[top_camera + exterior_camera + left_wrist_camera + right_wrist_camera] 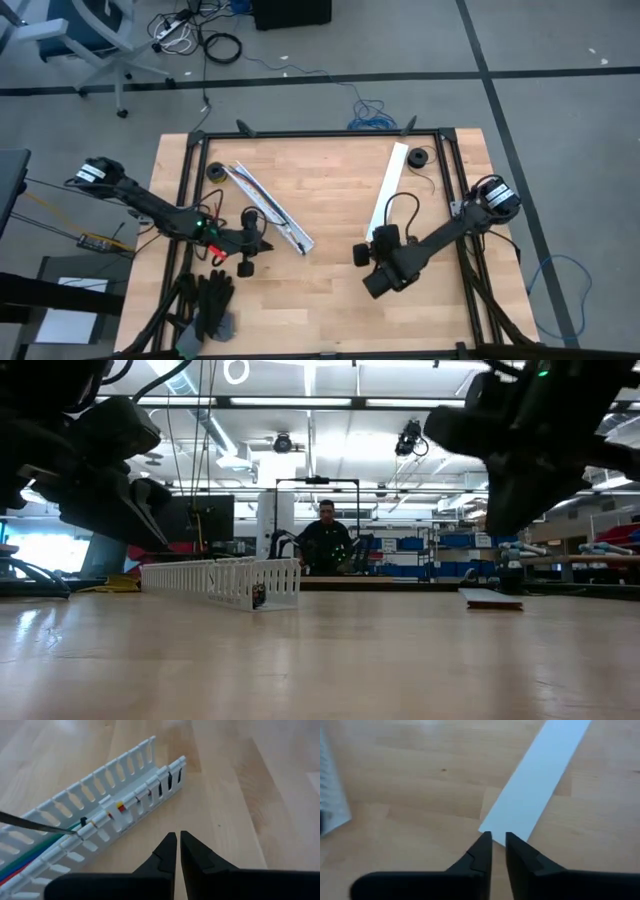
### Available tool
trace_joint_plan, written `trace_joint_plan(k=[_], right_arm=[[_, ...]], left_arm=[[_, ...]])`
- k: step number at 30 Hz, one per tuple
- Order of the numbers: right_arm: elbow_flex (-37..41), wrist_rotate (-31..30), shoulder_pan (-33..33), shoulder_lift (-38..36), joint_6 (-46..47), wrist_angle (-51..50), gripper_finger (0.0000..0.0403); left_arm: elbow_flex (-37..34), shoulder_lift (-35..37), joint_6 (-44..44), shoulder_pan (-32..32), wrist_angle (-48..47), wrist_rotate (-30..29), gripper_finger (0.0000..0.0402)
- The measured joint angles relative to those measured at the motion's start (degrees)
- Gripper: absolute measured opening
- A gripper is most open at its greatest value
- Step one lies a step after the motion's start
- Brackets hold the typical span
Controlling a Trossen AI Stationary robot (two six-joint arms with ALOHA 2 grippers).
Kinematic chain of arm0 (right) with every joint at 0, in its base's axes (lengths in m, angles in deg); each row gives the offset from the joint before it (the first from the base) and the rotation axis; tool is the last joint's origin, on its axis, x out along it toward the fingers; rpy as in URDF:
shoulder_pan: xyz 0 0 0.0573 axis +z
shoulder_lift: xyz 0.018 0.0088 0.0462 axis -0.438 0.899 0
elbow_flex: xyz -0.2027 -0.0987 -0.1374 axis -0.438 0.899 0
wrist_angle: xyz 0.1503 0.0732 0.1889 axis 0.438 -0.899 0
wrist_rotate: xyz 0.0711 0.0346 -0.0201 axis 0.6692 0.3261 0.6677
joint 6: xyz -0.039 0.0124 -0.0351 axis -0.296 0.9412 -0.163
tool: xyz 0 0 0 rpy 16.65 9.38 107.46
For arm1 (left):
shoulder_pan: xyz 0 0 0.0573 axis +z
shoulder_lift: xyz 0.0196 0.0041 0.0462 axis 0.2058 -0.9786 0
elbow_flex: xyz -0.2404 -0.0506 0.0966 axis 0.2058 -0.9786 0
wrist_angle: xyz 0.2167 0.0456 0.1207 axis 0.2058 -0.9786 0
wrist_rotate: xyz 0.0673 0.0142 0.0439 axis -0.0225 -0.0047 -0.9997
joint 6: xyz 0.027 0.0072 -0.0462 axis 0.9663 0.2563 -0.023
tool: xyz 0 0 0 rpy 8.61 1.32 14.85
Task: Ziptie cables
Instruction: Close the white cable duct
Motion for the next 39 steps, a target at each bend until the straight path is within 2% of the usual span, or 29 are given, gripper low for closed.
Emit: trace_joint_plan(k=[6,16,21,26,35,39], right_arm=[[0.0,2.2,-3.8,0.0,0.0,0.4,0.0113],[0.0,0.8,-7.2,0.0,-4.0,4.4,0.0214],[0.0,0.7,-7.7,0.0,-6.0,6.8,0.0238],[0.0,6.7,-9.2,0.0,-6.1,6.6,0.0258],[0.0,8.7,-10.9,0.0,-5.9,5.7,0.032],[0.0,12.9,-12.6,0.0,-4.8,4.8,0.033]], left_arm=[[0.0,0.0,3.3,0.0,0.9,1.1,0.0],[0.0,0.0,5.4,0.0,0.7,4.3,0.0],[0.0,0.0,6.9,0.0,0.7,5.6,0.0],[0.0,0.0,7.1,0.0,0.9,5.5,0.0],[0.0,0.0,8.5,0.0,0.9,5.5,0.0],[0.0,0.0,8.7,0.0,1.1,5.5,0.0]])
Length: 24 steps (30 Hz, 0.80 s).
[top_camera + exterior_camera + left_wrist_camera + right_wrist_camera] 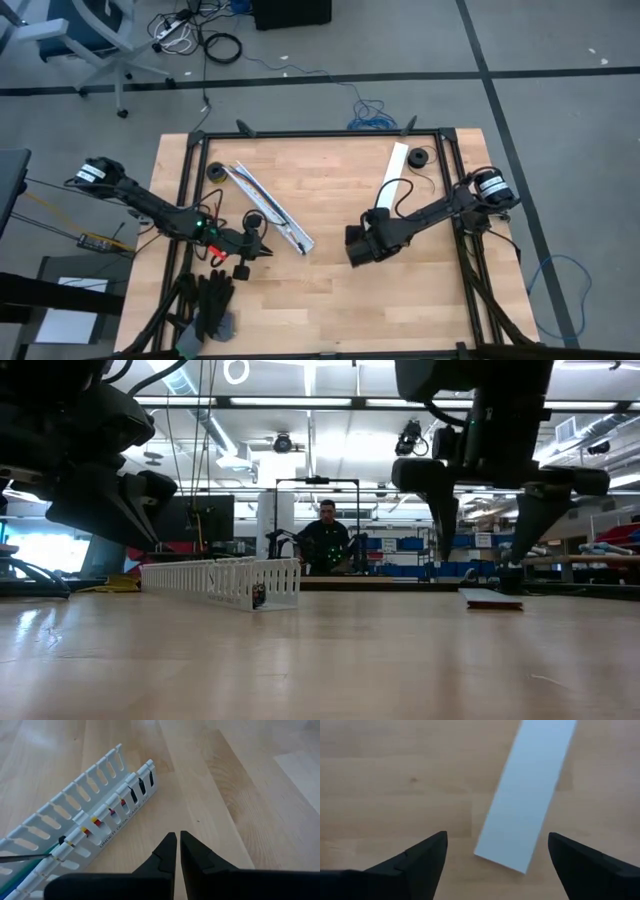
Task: Ziptie cables
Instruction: Close the white cable duct
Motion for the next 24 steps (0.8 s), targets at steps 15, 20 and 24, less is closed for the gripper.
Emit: trace_joint_plan(k=[15,20,24], right_arm=[[0.0,3.5,-3.7,0.0,8.4,-2.4,0.0312],[2.5,6.4,-5.2,0.0,9.1,-1.7,0.0309],[4.5,6.6,-5.5,0.0,9.2,2.2,0.0309]], left_arm=[[0.0,0.0,1.3,0.0,-0.1,0.0,0.0],[0.0,0.0,1.3,0.0,-0.1,0.0,0.0],[0.0,0.0,1.2,0.0,-0.2,0.0,0.0]])
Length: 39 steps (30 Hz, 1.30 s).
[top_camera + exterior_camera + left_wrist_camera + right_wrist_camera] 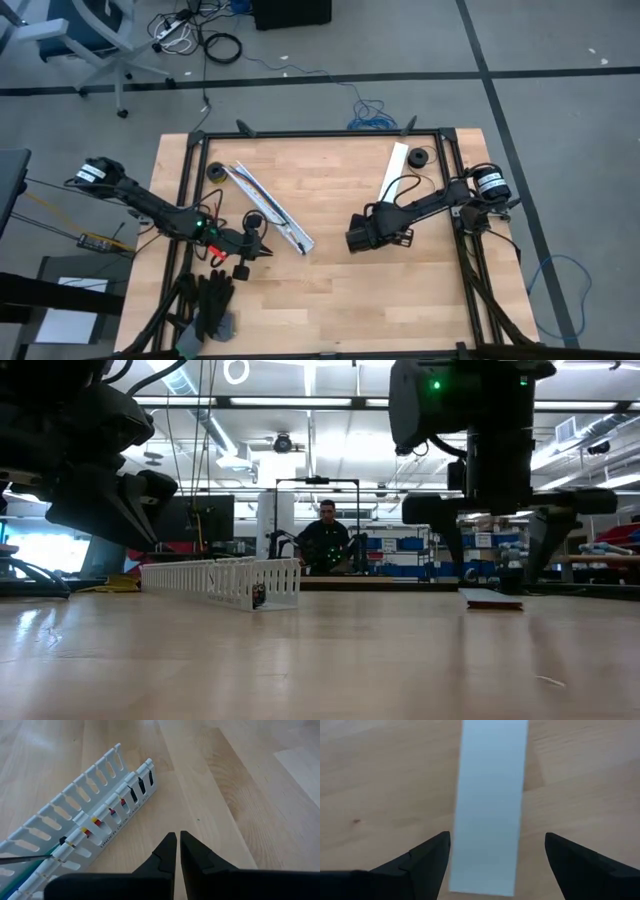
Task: Ziptie cables
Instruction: Close the white cable duct
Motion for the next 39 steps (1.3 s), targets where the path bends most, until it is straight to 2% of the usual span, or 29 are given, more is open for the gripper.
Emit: trace_joint_plan(k=[10,24,27,32,34,36,39], right_arm=[[2.7,-0.8,-0.4,0.0,-2.8,6.4,0.0309],[3.9,5.0,-1.2,0.0,-6.6,7.1,0.0301],[3.9,5.0,-1.2,0.0,-6.9,7.1,0.0274],[3.8,4.7,-1.2,0.0,-7.3,7.0,0.0191],[3.6,4.1,-1.2,-0.3,-7.4,6.7,0.0179],[3.6,4.1,-1.2,-0.1,-8.1,6.6,0.0138],[3.7,4.1,-1.1,-0.2,-9.0,6.6,0.0116]], left_arm=[[0.0,0.0,-0.1,0.0,0.2,0.0,0.0],[0.0,0.0,-0.3,0.0,0.3,0.0,0.0],[0.0,0.0,-0.3,0.0,0.3,0.0,0.0],[0.0,0.0,-0.3,0.0,0.3,0.0,0.0],[0.0,0.0,-0.3,0.0,0.3,0.0,0.0],[0.0,0.0,-0.3,0.0,0.3,0.0,0.0],[0.0,0.0,-0.3,0.0,0.3,0.0,0.0]])
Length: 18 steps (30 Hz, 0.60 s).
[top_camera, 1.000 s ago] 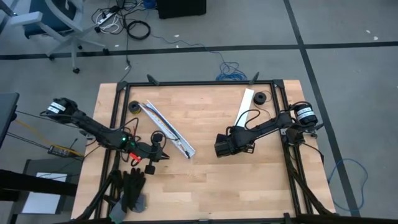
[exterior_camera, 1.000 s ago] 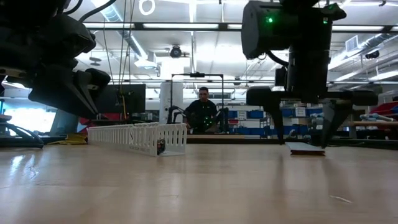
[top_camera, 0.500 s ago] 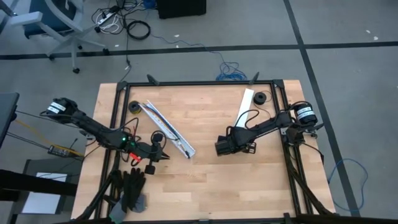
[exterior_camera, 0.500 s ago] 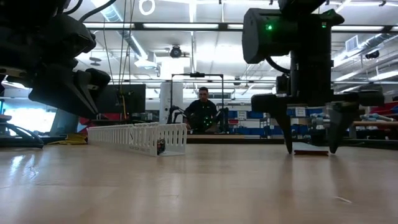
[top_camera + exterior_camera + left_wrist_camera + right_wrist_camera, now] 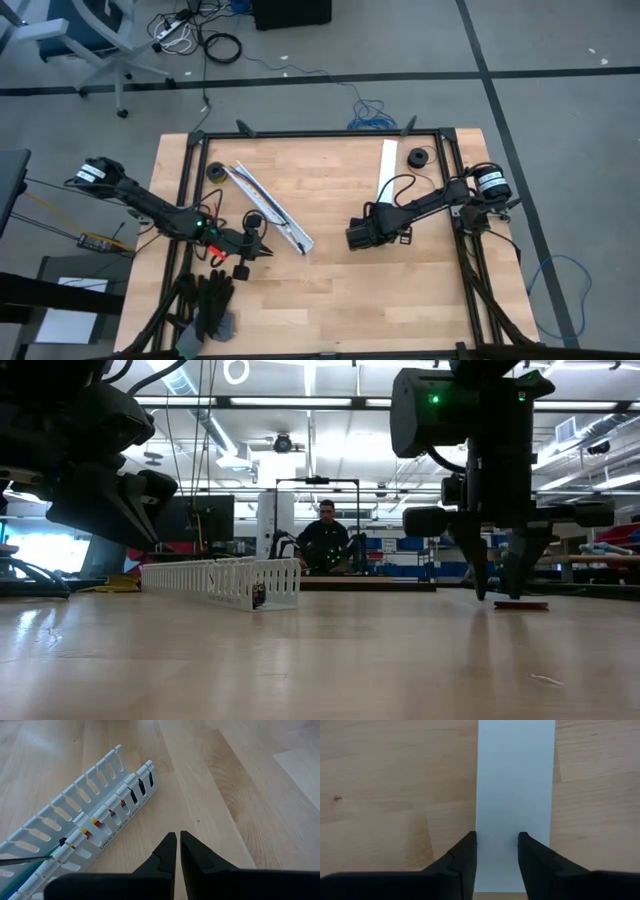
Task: Ziptie cables
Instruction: Close the white cable duct
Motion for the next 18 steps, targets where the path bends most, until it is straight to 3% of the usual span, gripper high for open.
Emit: trace_joint_plan(k=[10,18], right_arm=[[0.0,-1.8,1.0,0.1,0.0,-0.2,0.0074],[0.1,-1.8,1.5,0.2,-1.5,-0.2,0.0106]], left_arm=[[0.0,0.0,0.0,0.0,-0.1,0.0,0.0],[0.0,0.0,-0.5,0.0,-0.1,0.0,0.0]])
